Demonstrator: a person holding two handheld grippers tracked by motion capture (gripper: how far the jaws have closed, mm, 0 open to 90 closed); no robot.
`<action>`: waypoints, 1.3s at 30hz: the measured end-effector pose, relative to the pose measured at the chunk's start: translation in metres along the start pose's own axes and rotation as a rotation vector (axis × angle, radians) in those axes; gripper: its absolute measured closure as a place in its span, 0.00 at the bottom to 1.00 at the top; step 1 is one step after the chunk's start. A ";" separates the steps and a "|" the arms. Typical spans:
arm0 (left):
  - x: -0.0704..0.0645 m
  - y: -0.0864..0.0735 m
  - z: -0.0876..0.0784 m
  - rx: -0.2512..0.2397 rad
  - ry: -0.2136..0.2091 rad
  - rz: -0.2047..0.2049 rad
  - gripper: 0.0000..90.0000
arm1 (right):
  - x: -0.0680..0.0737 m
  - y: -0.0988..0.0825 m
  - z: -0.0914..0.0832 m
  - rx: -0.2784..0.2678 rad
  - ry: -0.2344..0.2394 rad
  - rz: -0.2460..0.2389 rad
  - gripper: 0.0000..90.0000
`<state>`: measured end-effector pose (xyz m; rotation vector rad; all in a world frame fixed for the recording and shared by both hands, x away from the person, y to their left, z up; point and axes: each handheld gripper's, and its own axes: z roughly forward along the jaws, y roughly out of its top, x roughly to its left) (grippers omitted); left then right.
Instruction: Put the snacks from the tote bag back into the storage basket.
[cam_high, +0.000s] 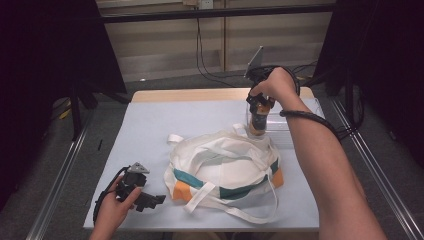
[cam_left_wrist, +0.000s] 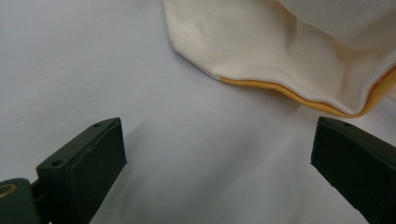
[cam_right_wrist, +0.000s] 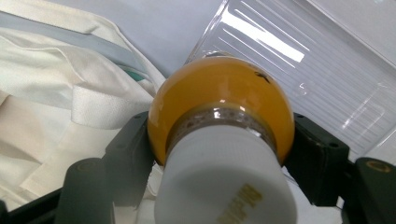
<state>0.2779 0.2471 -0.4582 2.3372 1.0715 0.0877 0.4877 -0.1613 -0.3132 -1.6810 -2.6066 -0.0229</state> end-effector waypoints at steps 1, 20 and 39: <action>0.000 0.000 0.000 0.001 0.000 0.001 0.03 | 0.000 0.000 0.000 0.001 0.000 0.000 0.33; 0.000 0.000 0.000 -0.001 -0.001 0.004 0.03 | -0.001 0.000 0.008 0.001 0.002 0.000 0.33; 0.001 0.000 0.001 0.008 0.000 0.007 0.03 | -0.001 0.000 0.015 0.008 0.005 0.000 0.33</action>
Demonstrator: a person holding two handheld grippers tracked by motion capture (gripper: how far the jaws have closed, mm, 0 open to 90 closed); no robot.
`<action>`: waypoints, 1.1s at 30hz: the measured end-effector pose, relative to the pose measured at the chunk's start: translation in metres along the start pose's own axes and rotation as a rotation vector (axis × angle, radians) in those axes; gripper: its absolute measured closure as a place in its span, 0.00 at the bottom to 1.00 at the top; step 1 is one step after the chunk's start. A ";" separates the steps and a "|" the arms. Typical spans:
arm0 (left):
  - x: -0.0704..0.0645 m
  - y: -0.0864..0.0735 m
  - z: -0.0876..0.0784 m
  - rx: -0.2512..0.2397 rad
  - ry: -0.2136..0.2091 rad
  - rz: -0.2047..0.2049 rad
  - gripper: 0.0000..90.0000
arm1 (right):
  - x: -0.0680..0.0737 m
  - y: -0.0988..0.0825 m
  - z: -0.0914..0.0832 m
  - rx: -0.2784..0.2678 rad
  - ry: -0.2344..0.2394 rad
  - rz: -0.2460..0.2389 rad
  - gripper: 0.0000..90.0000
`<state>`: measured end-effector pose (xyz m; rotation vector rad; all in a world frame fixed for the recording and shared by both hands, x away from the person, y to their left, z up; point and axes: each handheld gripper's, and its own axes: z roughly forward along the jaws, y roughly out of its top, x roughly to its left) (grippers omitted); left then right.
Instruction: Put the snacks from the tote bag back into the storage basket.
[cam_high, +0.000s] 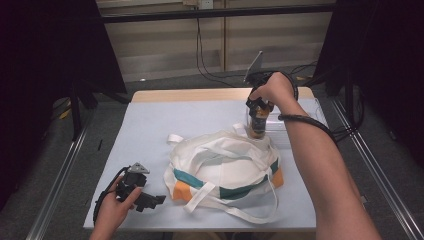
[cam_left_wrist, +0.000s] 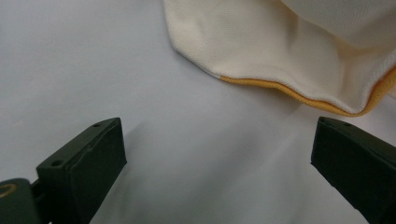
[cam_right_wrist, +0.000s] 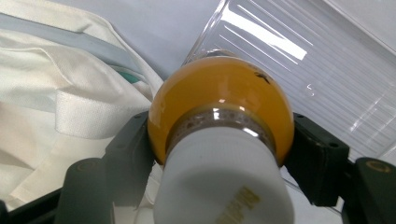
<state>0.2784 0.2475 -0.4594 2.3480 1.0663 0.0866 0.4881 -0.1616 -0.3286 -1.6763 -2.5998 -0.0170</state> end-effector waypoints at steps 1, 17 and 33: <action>0.000 0.000 0.000 0.000 0.001 -0.001 0.03 | 0.000 0.000 0.000 0.001 -0.001 0.000 0.33; 0.000 0.000 0.000 0.005 0.001 0.003 0.03 | -0.001 -0.001 0.006 0.002 0.003 0.005 0.33; 0.000 0.000 0.000 0.011 -0.006 0.004 0.03 | 0.001 0.000 0.009 -0.002 -0.002 0.011 0.33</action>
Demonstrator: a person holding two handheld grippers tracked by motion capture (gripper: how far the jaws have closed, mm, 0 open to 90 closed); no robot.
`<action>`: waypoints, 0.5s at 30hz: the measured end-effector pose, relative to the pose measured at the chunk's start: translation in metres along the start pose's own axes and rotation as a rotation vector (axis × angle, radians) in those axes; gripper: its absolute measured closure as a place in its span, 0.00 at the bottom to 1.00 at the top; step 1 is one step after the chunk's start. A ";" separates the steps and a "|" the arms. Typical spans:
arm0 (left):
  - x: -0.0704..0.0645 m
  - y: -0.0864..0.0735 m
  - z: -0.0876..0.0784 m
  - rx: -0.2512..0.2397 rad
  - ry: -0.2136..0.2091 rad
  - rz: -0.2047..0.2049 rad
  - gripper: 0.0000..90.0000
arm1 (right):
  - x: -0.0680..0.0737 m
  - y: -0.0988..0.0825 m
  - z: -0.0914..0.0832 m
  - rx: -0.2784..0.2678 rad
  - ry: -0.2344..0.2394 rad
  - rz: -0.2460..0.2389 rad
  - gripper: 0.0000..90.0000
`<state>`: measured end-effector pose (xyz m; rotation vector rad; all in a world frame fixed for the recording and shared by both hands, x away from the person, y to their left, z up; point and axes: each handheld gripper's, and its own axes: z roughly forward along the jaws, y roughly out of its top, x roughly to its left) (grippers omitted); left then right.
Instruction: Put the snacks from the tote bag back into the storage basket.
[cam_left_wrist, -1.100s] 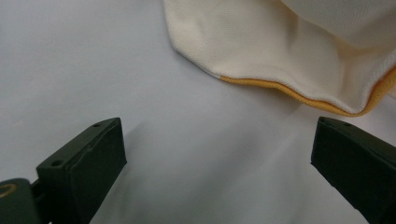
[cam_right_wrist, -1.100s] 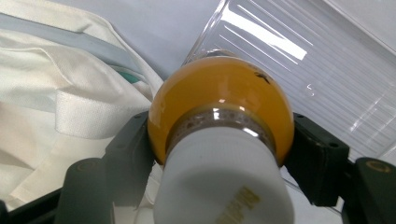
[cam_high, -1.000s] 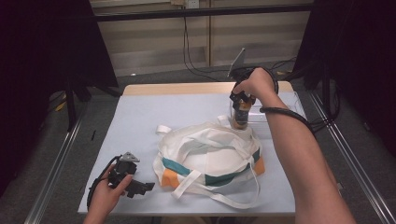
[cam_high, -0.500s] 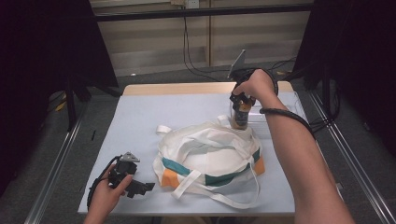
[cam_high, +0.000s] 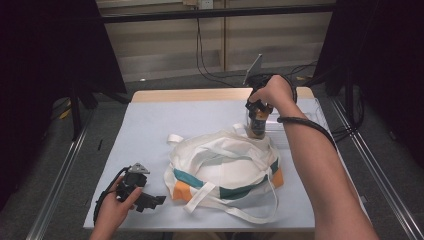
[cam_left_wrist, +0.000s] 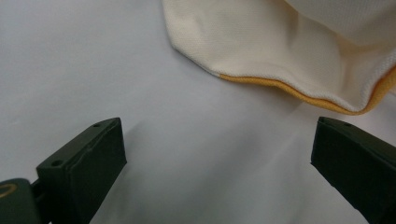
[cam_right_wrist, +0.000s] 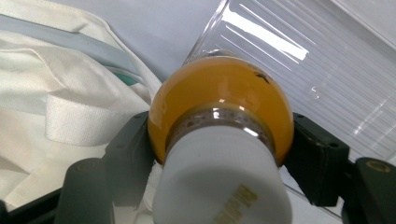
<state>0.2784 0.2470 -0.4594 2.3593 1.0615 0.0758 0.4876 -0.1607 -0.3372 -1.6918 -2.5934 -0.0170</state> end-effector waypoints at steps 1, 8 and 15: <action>0.000 0.000 0.000 0.001 0.000 0.000 0.03 | 0.000 0.000 0.000 0.000 0.001 0.000 0.33; 0.001 0.000 0.000 0.009 -0.001 0.011 0.03 | -0.001 0.000 0.002 0.002 0.003 -0.003 0.33; 0.000 0.000 0.000 0.010 -0.001 0.009 0.03 | -0.001 0.000 0.004 0.005 0.008 0.000 0.33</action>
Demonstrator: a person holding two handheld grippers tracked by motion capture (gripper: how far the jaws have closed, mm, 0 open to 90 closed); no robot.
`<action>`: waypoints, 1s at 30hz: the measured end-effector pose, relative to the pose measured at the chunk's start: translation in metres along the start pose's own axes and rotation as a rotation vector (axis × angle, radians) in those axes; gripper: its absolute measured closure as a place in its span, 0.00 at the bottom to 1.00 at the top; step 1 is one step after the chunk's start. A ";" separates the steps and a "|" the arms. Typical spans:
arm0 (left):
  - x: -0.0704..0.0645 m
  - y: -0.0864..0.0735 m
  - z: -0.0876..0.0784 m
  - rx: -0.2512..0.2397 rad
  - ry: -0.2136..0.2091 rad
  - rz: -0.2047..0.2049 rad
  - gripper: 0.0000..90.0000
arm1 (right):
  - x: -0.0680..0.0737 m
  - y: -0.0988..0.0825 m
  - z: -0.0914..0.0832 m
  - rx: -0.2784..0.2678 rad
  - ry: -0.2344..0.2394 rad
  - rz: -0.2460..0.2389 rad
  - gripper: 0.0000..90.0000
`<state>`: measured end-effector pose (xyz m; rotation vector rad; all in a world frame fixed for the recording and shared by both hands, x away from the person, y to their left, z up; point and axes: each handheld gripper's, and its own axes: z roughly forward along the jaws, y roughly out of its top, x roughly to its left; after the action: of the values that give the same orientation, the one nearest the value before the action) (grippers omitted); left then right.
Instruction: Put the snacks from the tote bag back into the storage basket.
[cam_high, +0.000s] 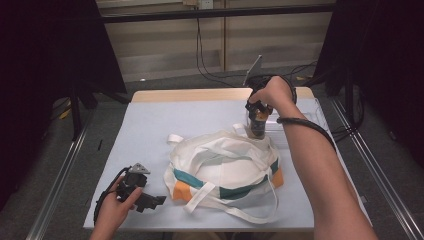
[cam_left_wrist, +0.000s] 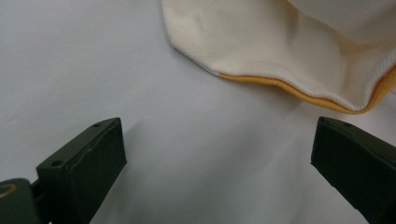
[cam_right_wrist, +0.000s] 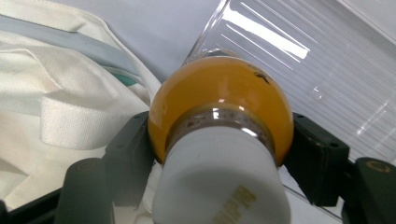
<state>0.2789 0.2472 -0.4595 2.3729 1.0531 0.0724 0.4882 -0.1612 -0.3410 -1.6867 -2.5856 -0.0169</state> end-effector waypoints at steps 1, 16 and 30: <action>0.000 0.000 0.000 -0.001 0.000 -0.001 0.03 | 0.000 0.000 0.000 -0.004 0.000 0.000 0.33; 0.000 0.000 0.000 0.002 0.001 0.001 0.03 | -0.001 -0.001 0.005 0.001 0.005 0.005 0.33; -0.001 0.000 0.000 0.001 -0.005 0.002 0.03 | -0.002 -0.001 0.005 -0.009 0.009 0.013 0.33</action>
<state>0.2783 0.2458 -0.4593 2.3739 1.0480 0.0666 0.4880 -0.1628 -0.3465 -1.7026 -2.5720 -0.0349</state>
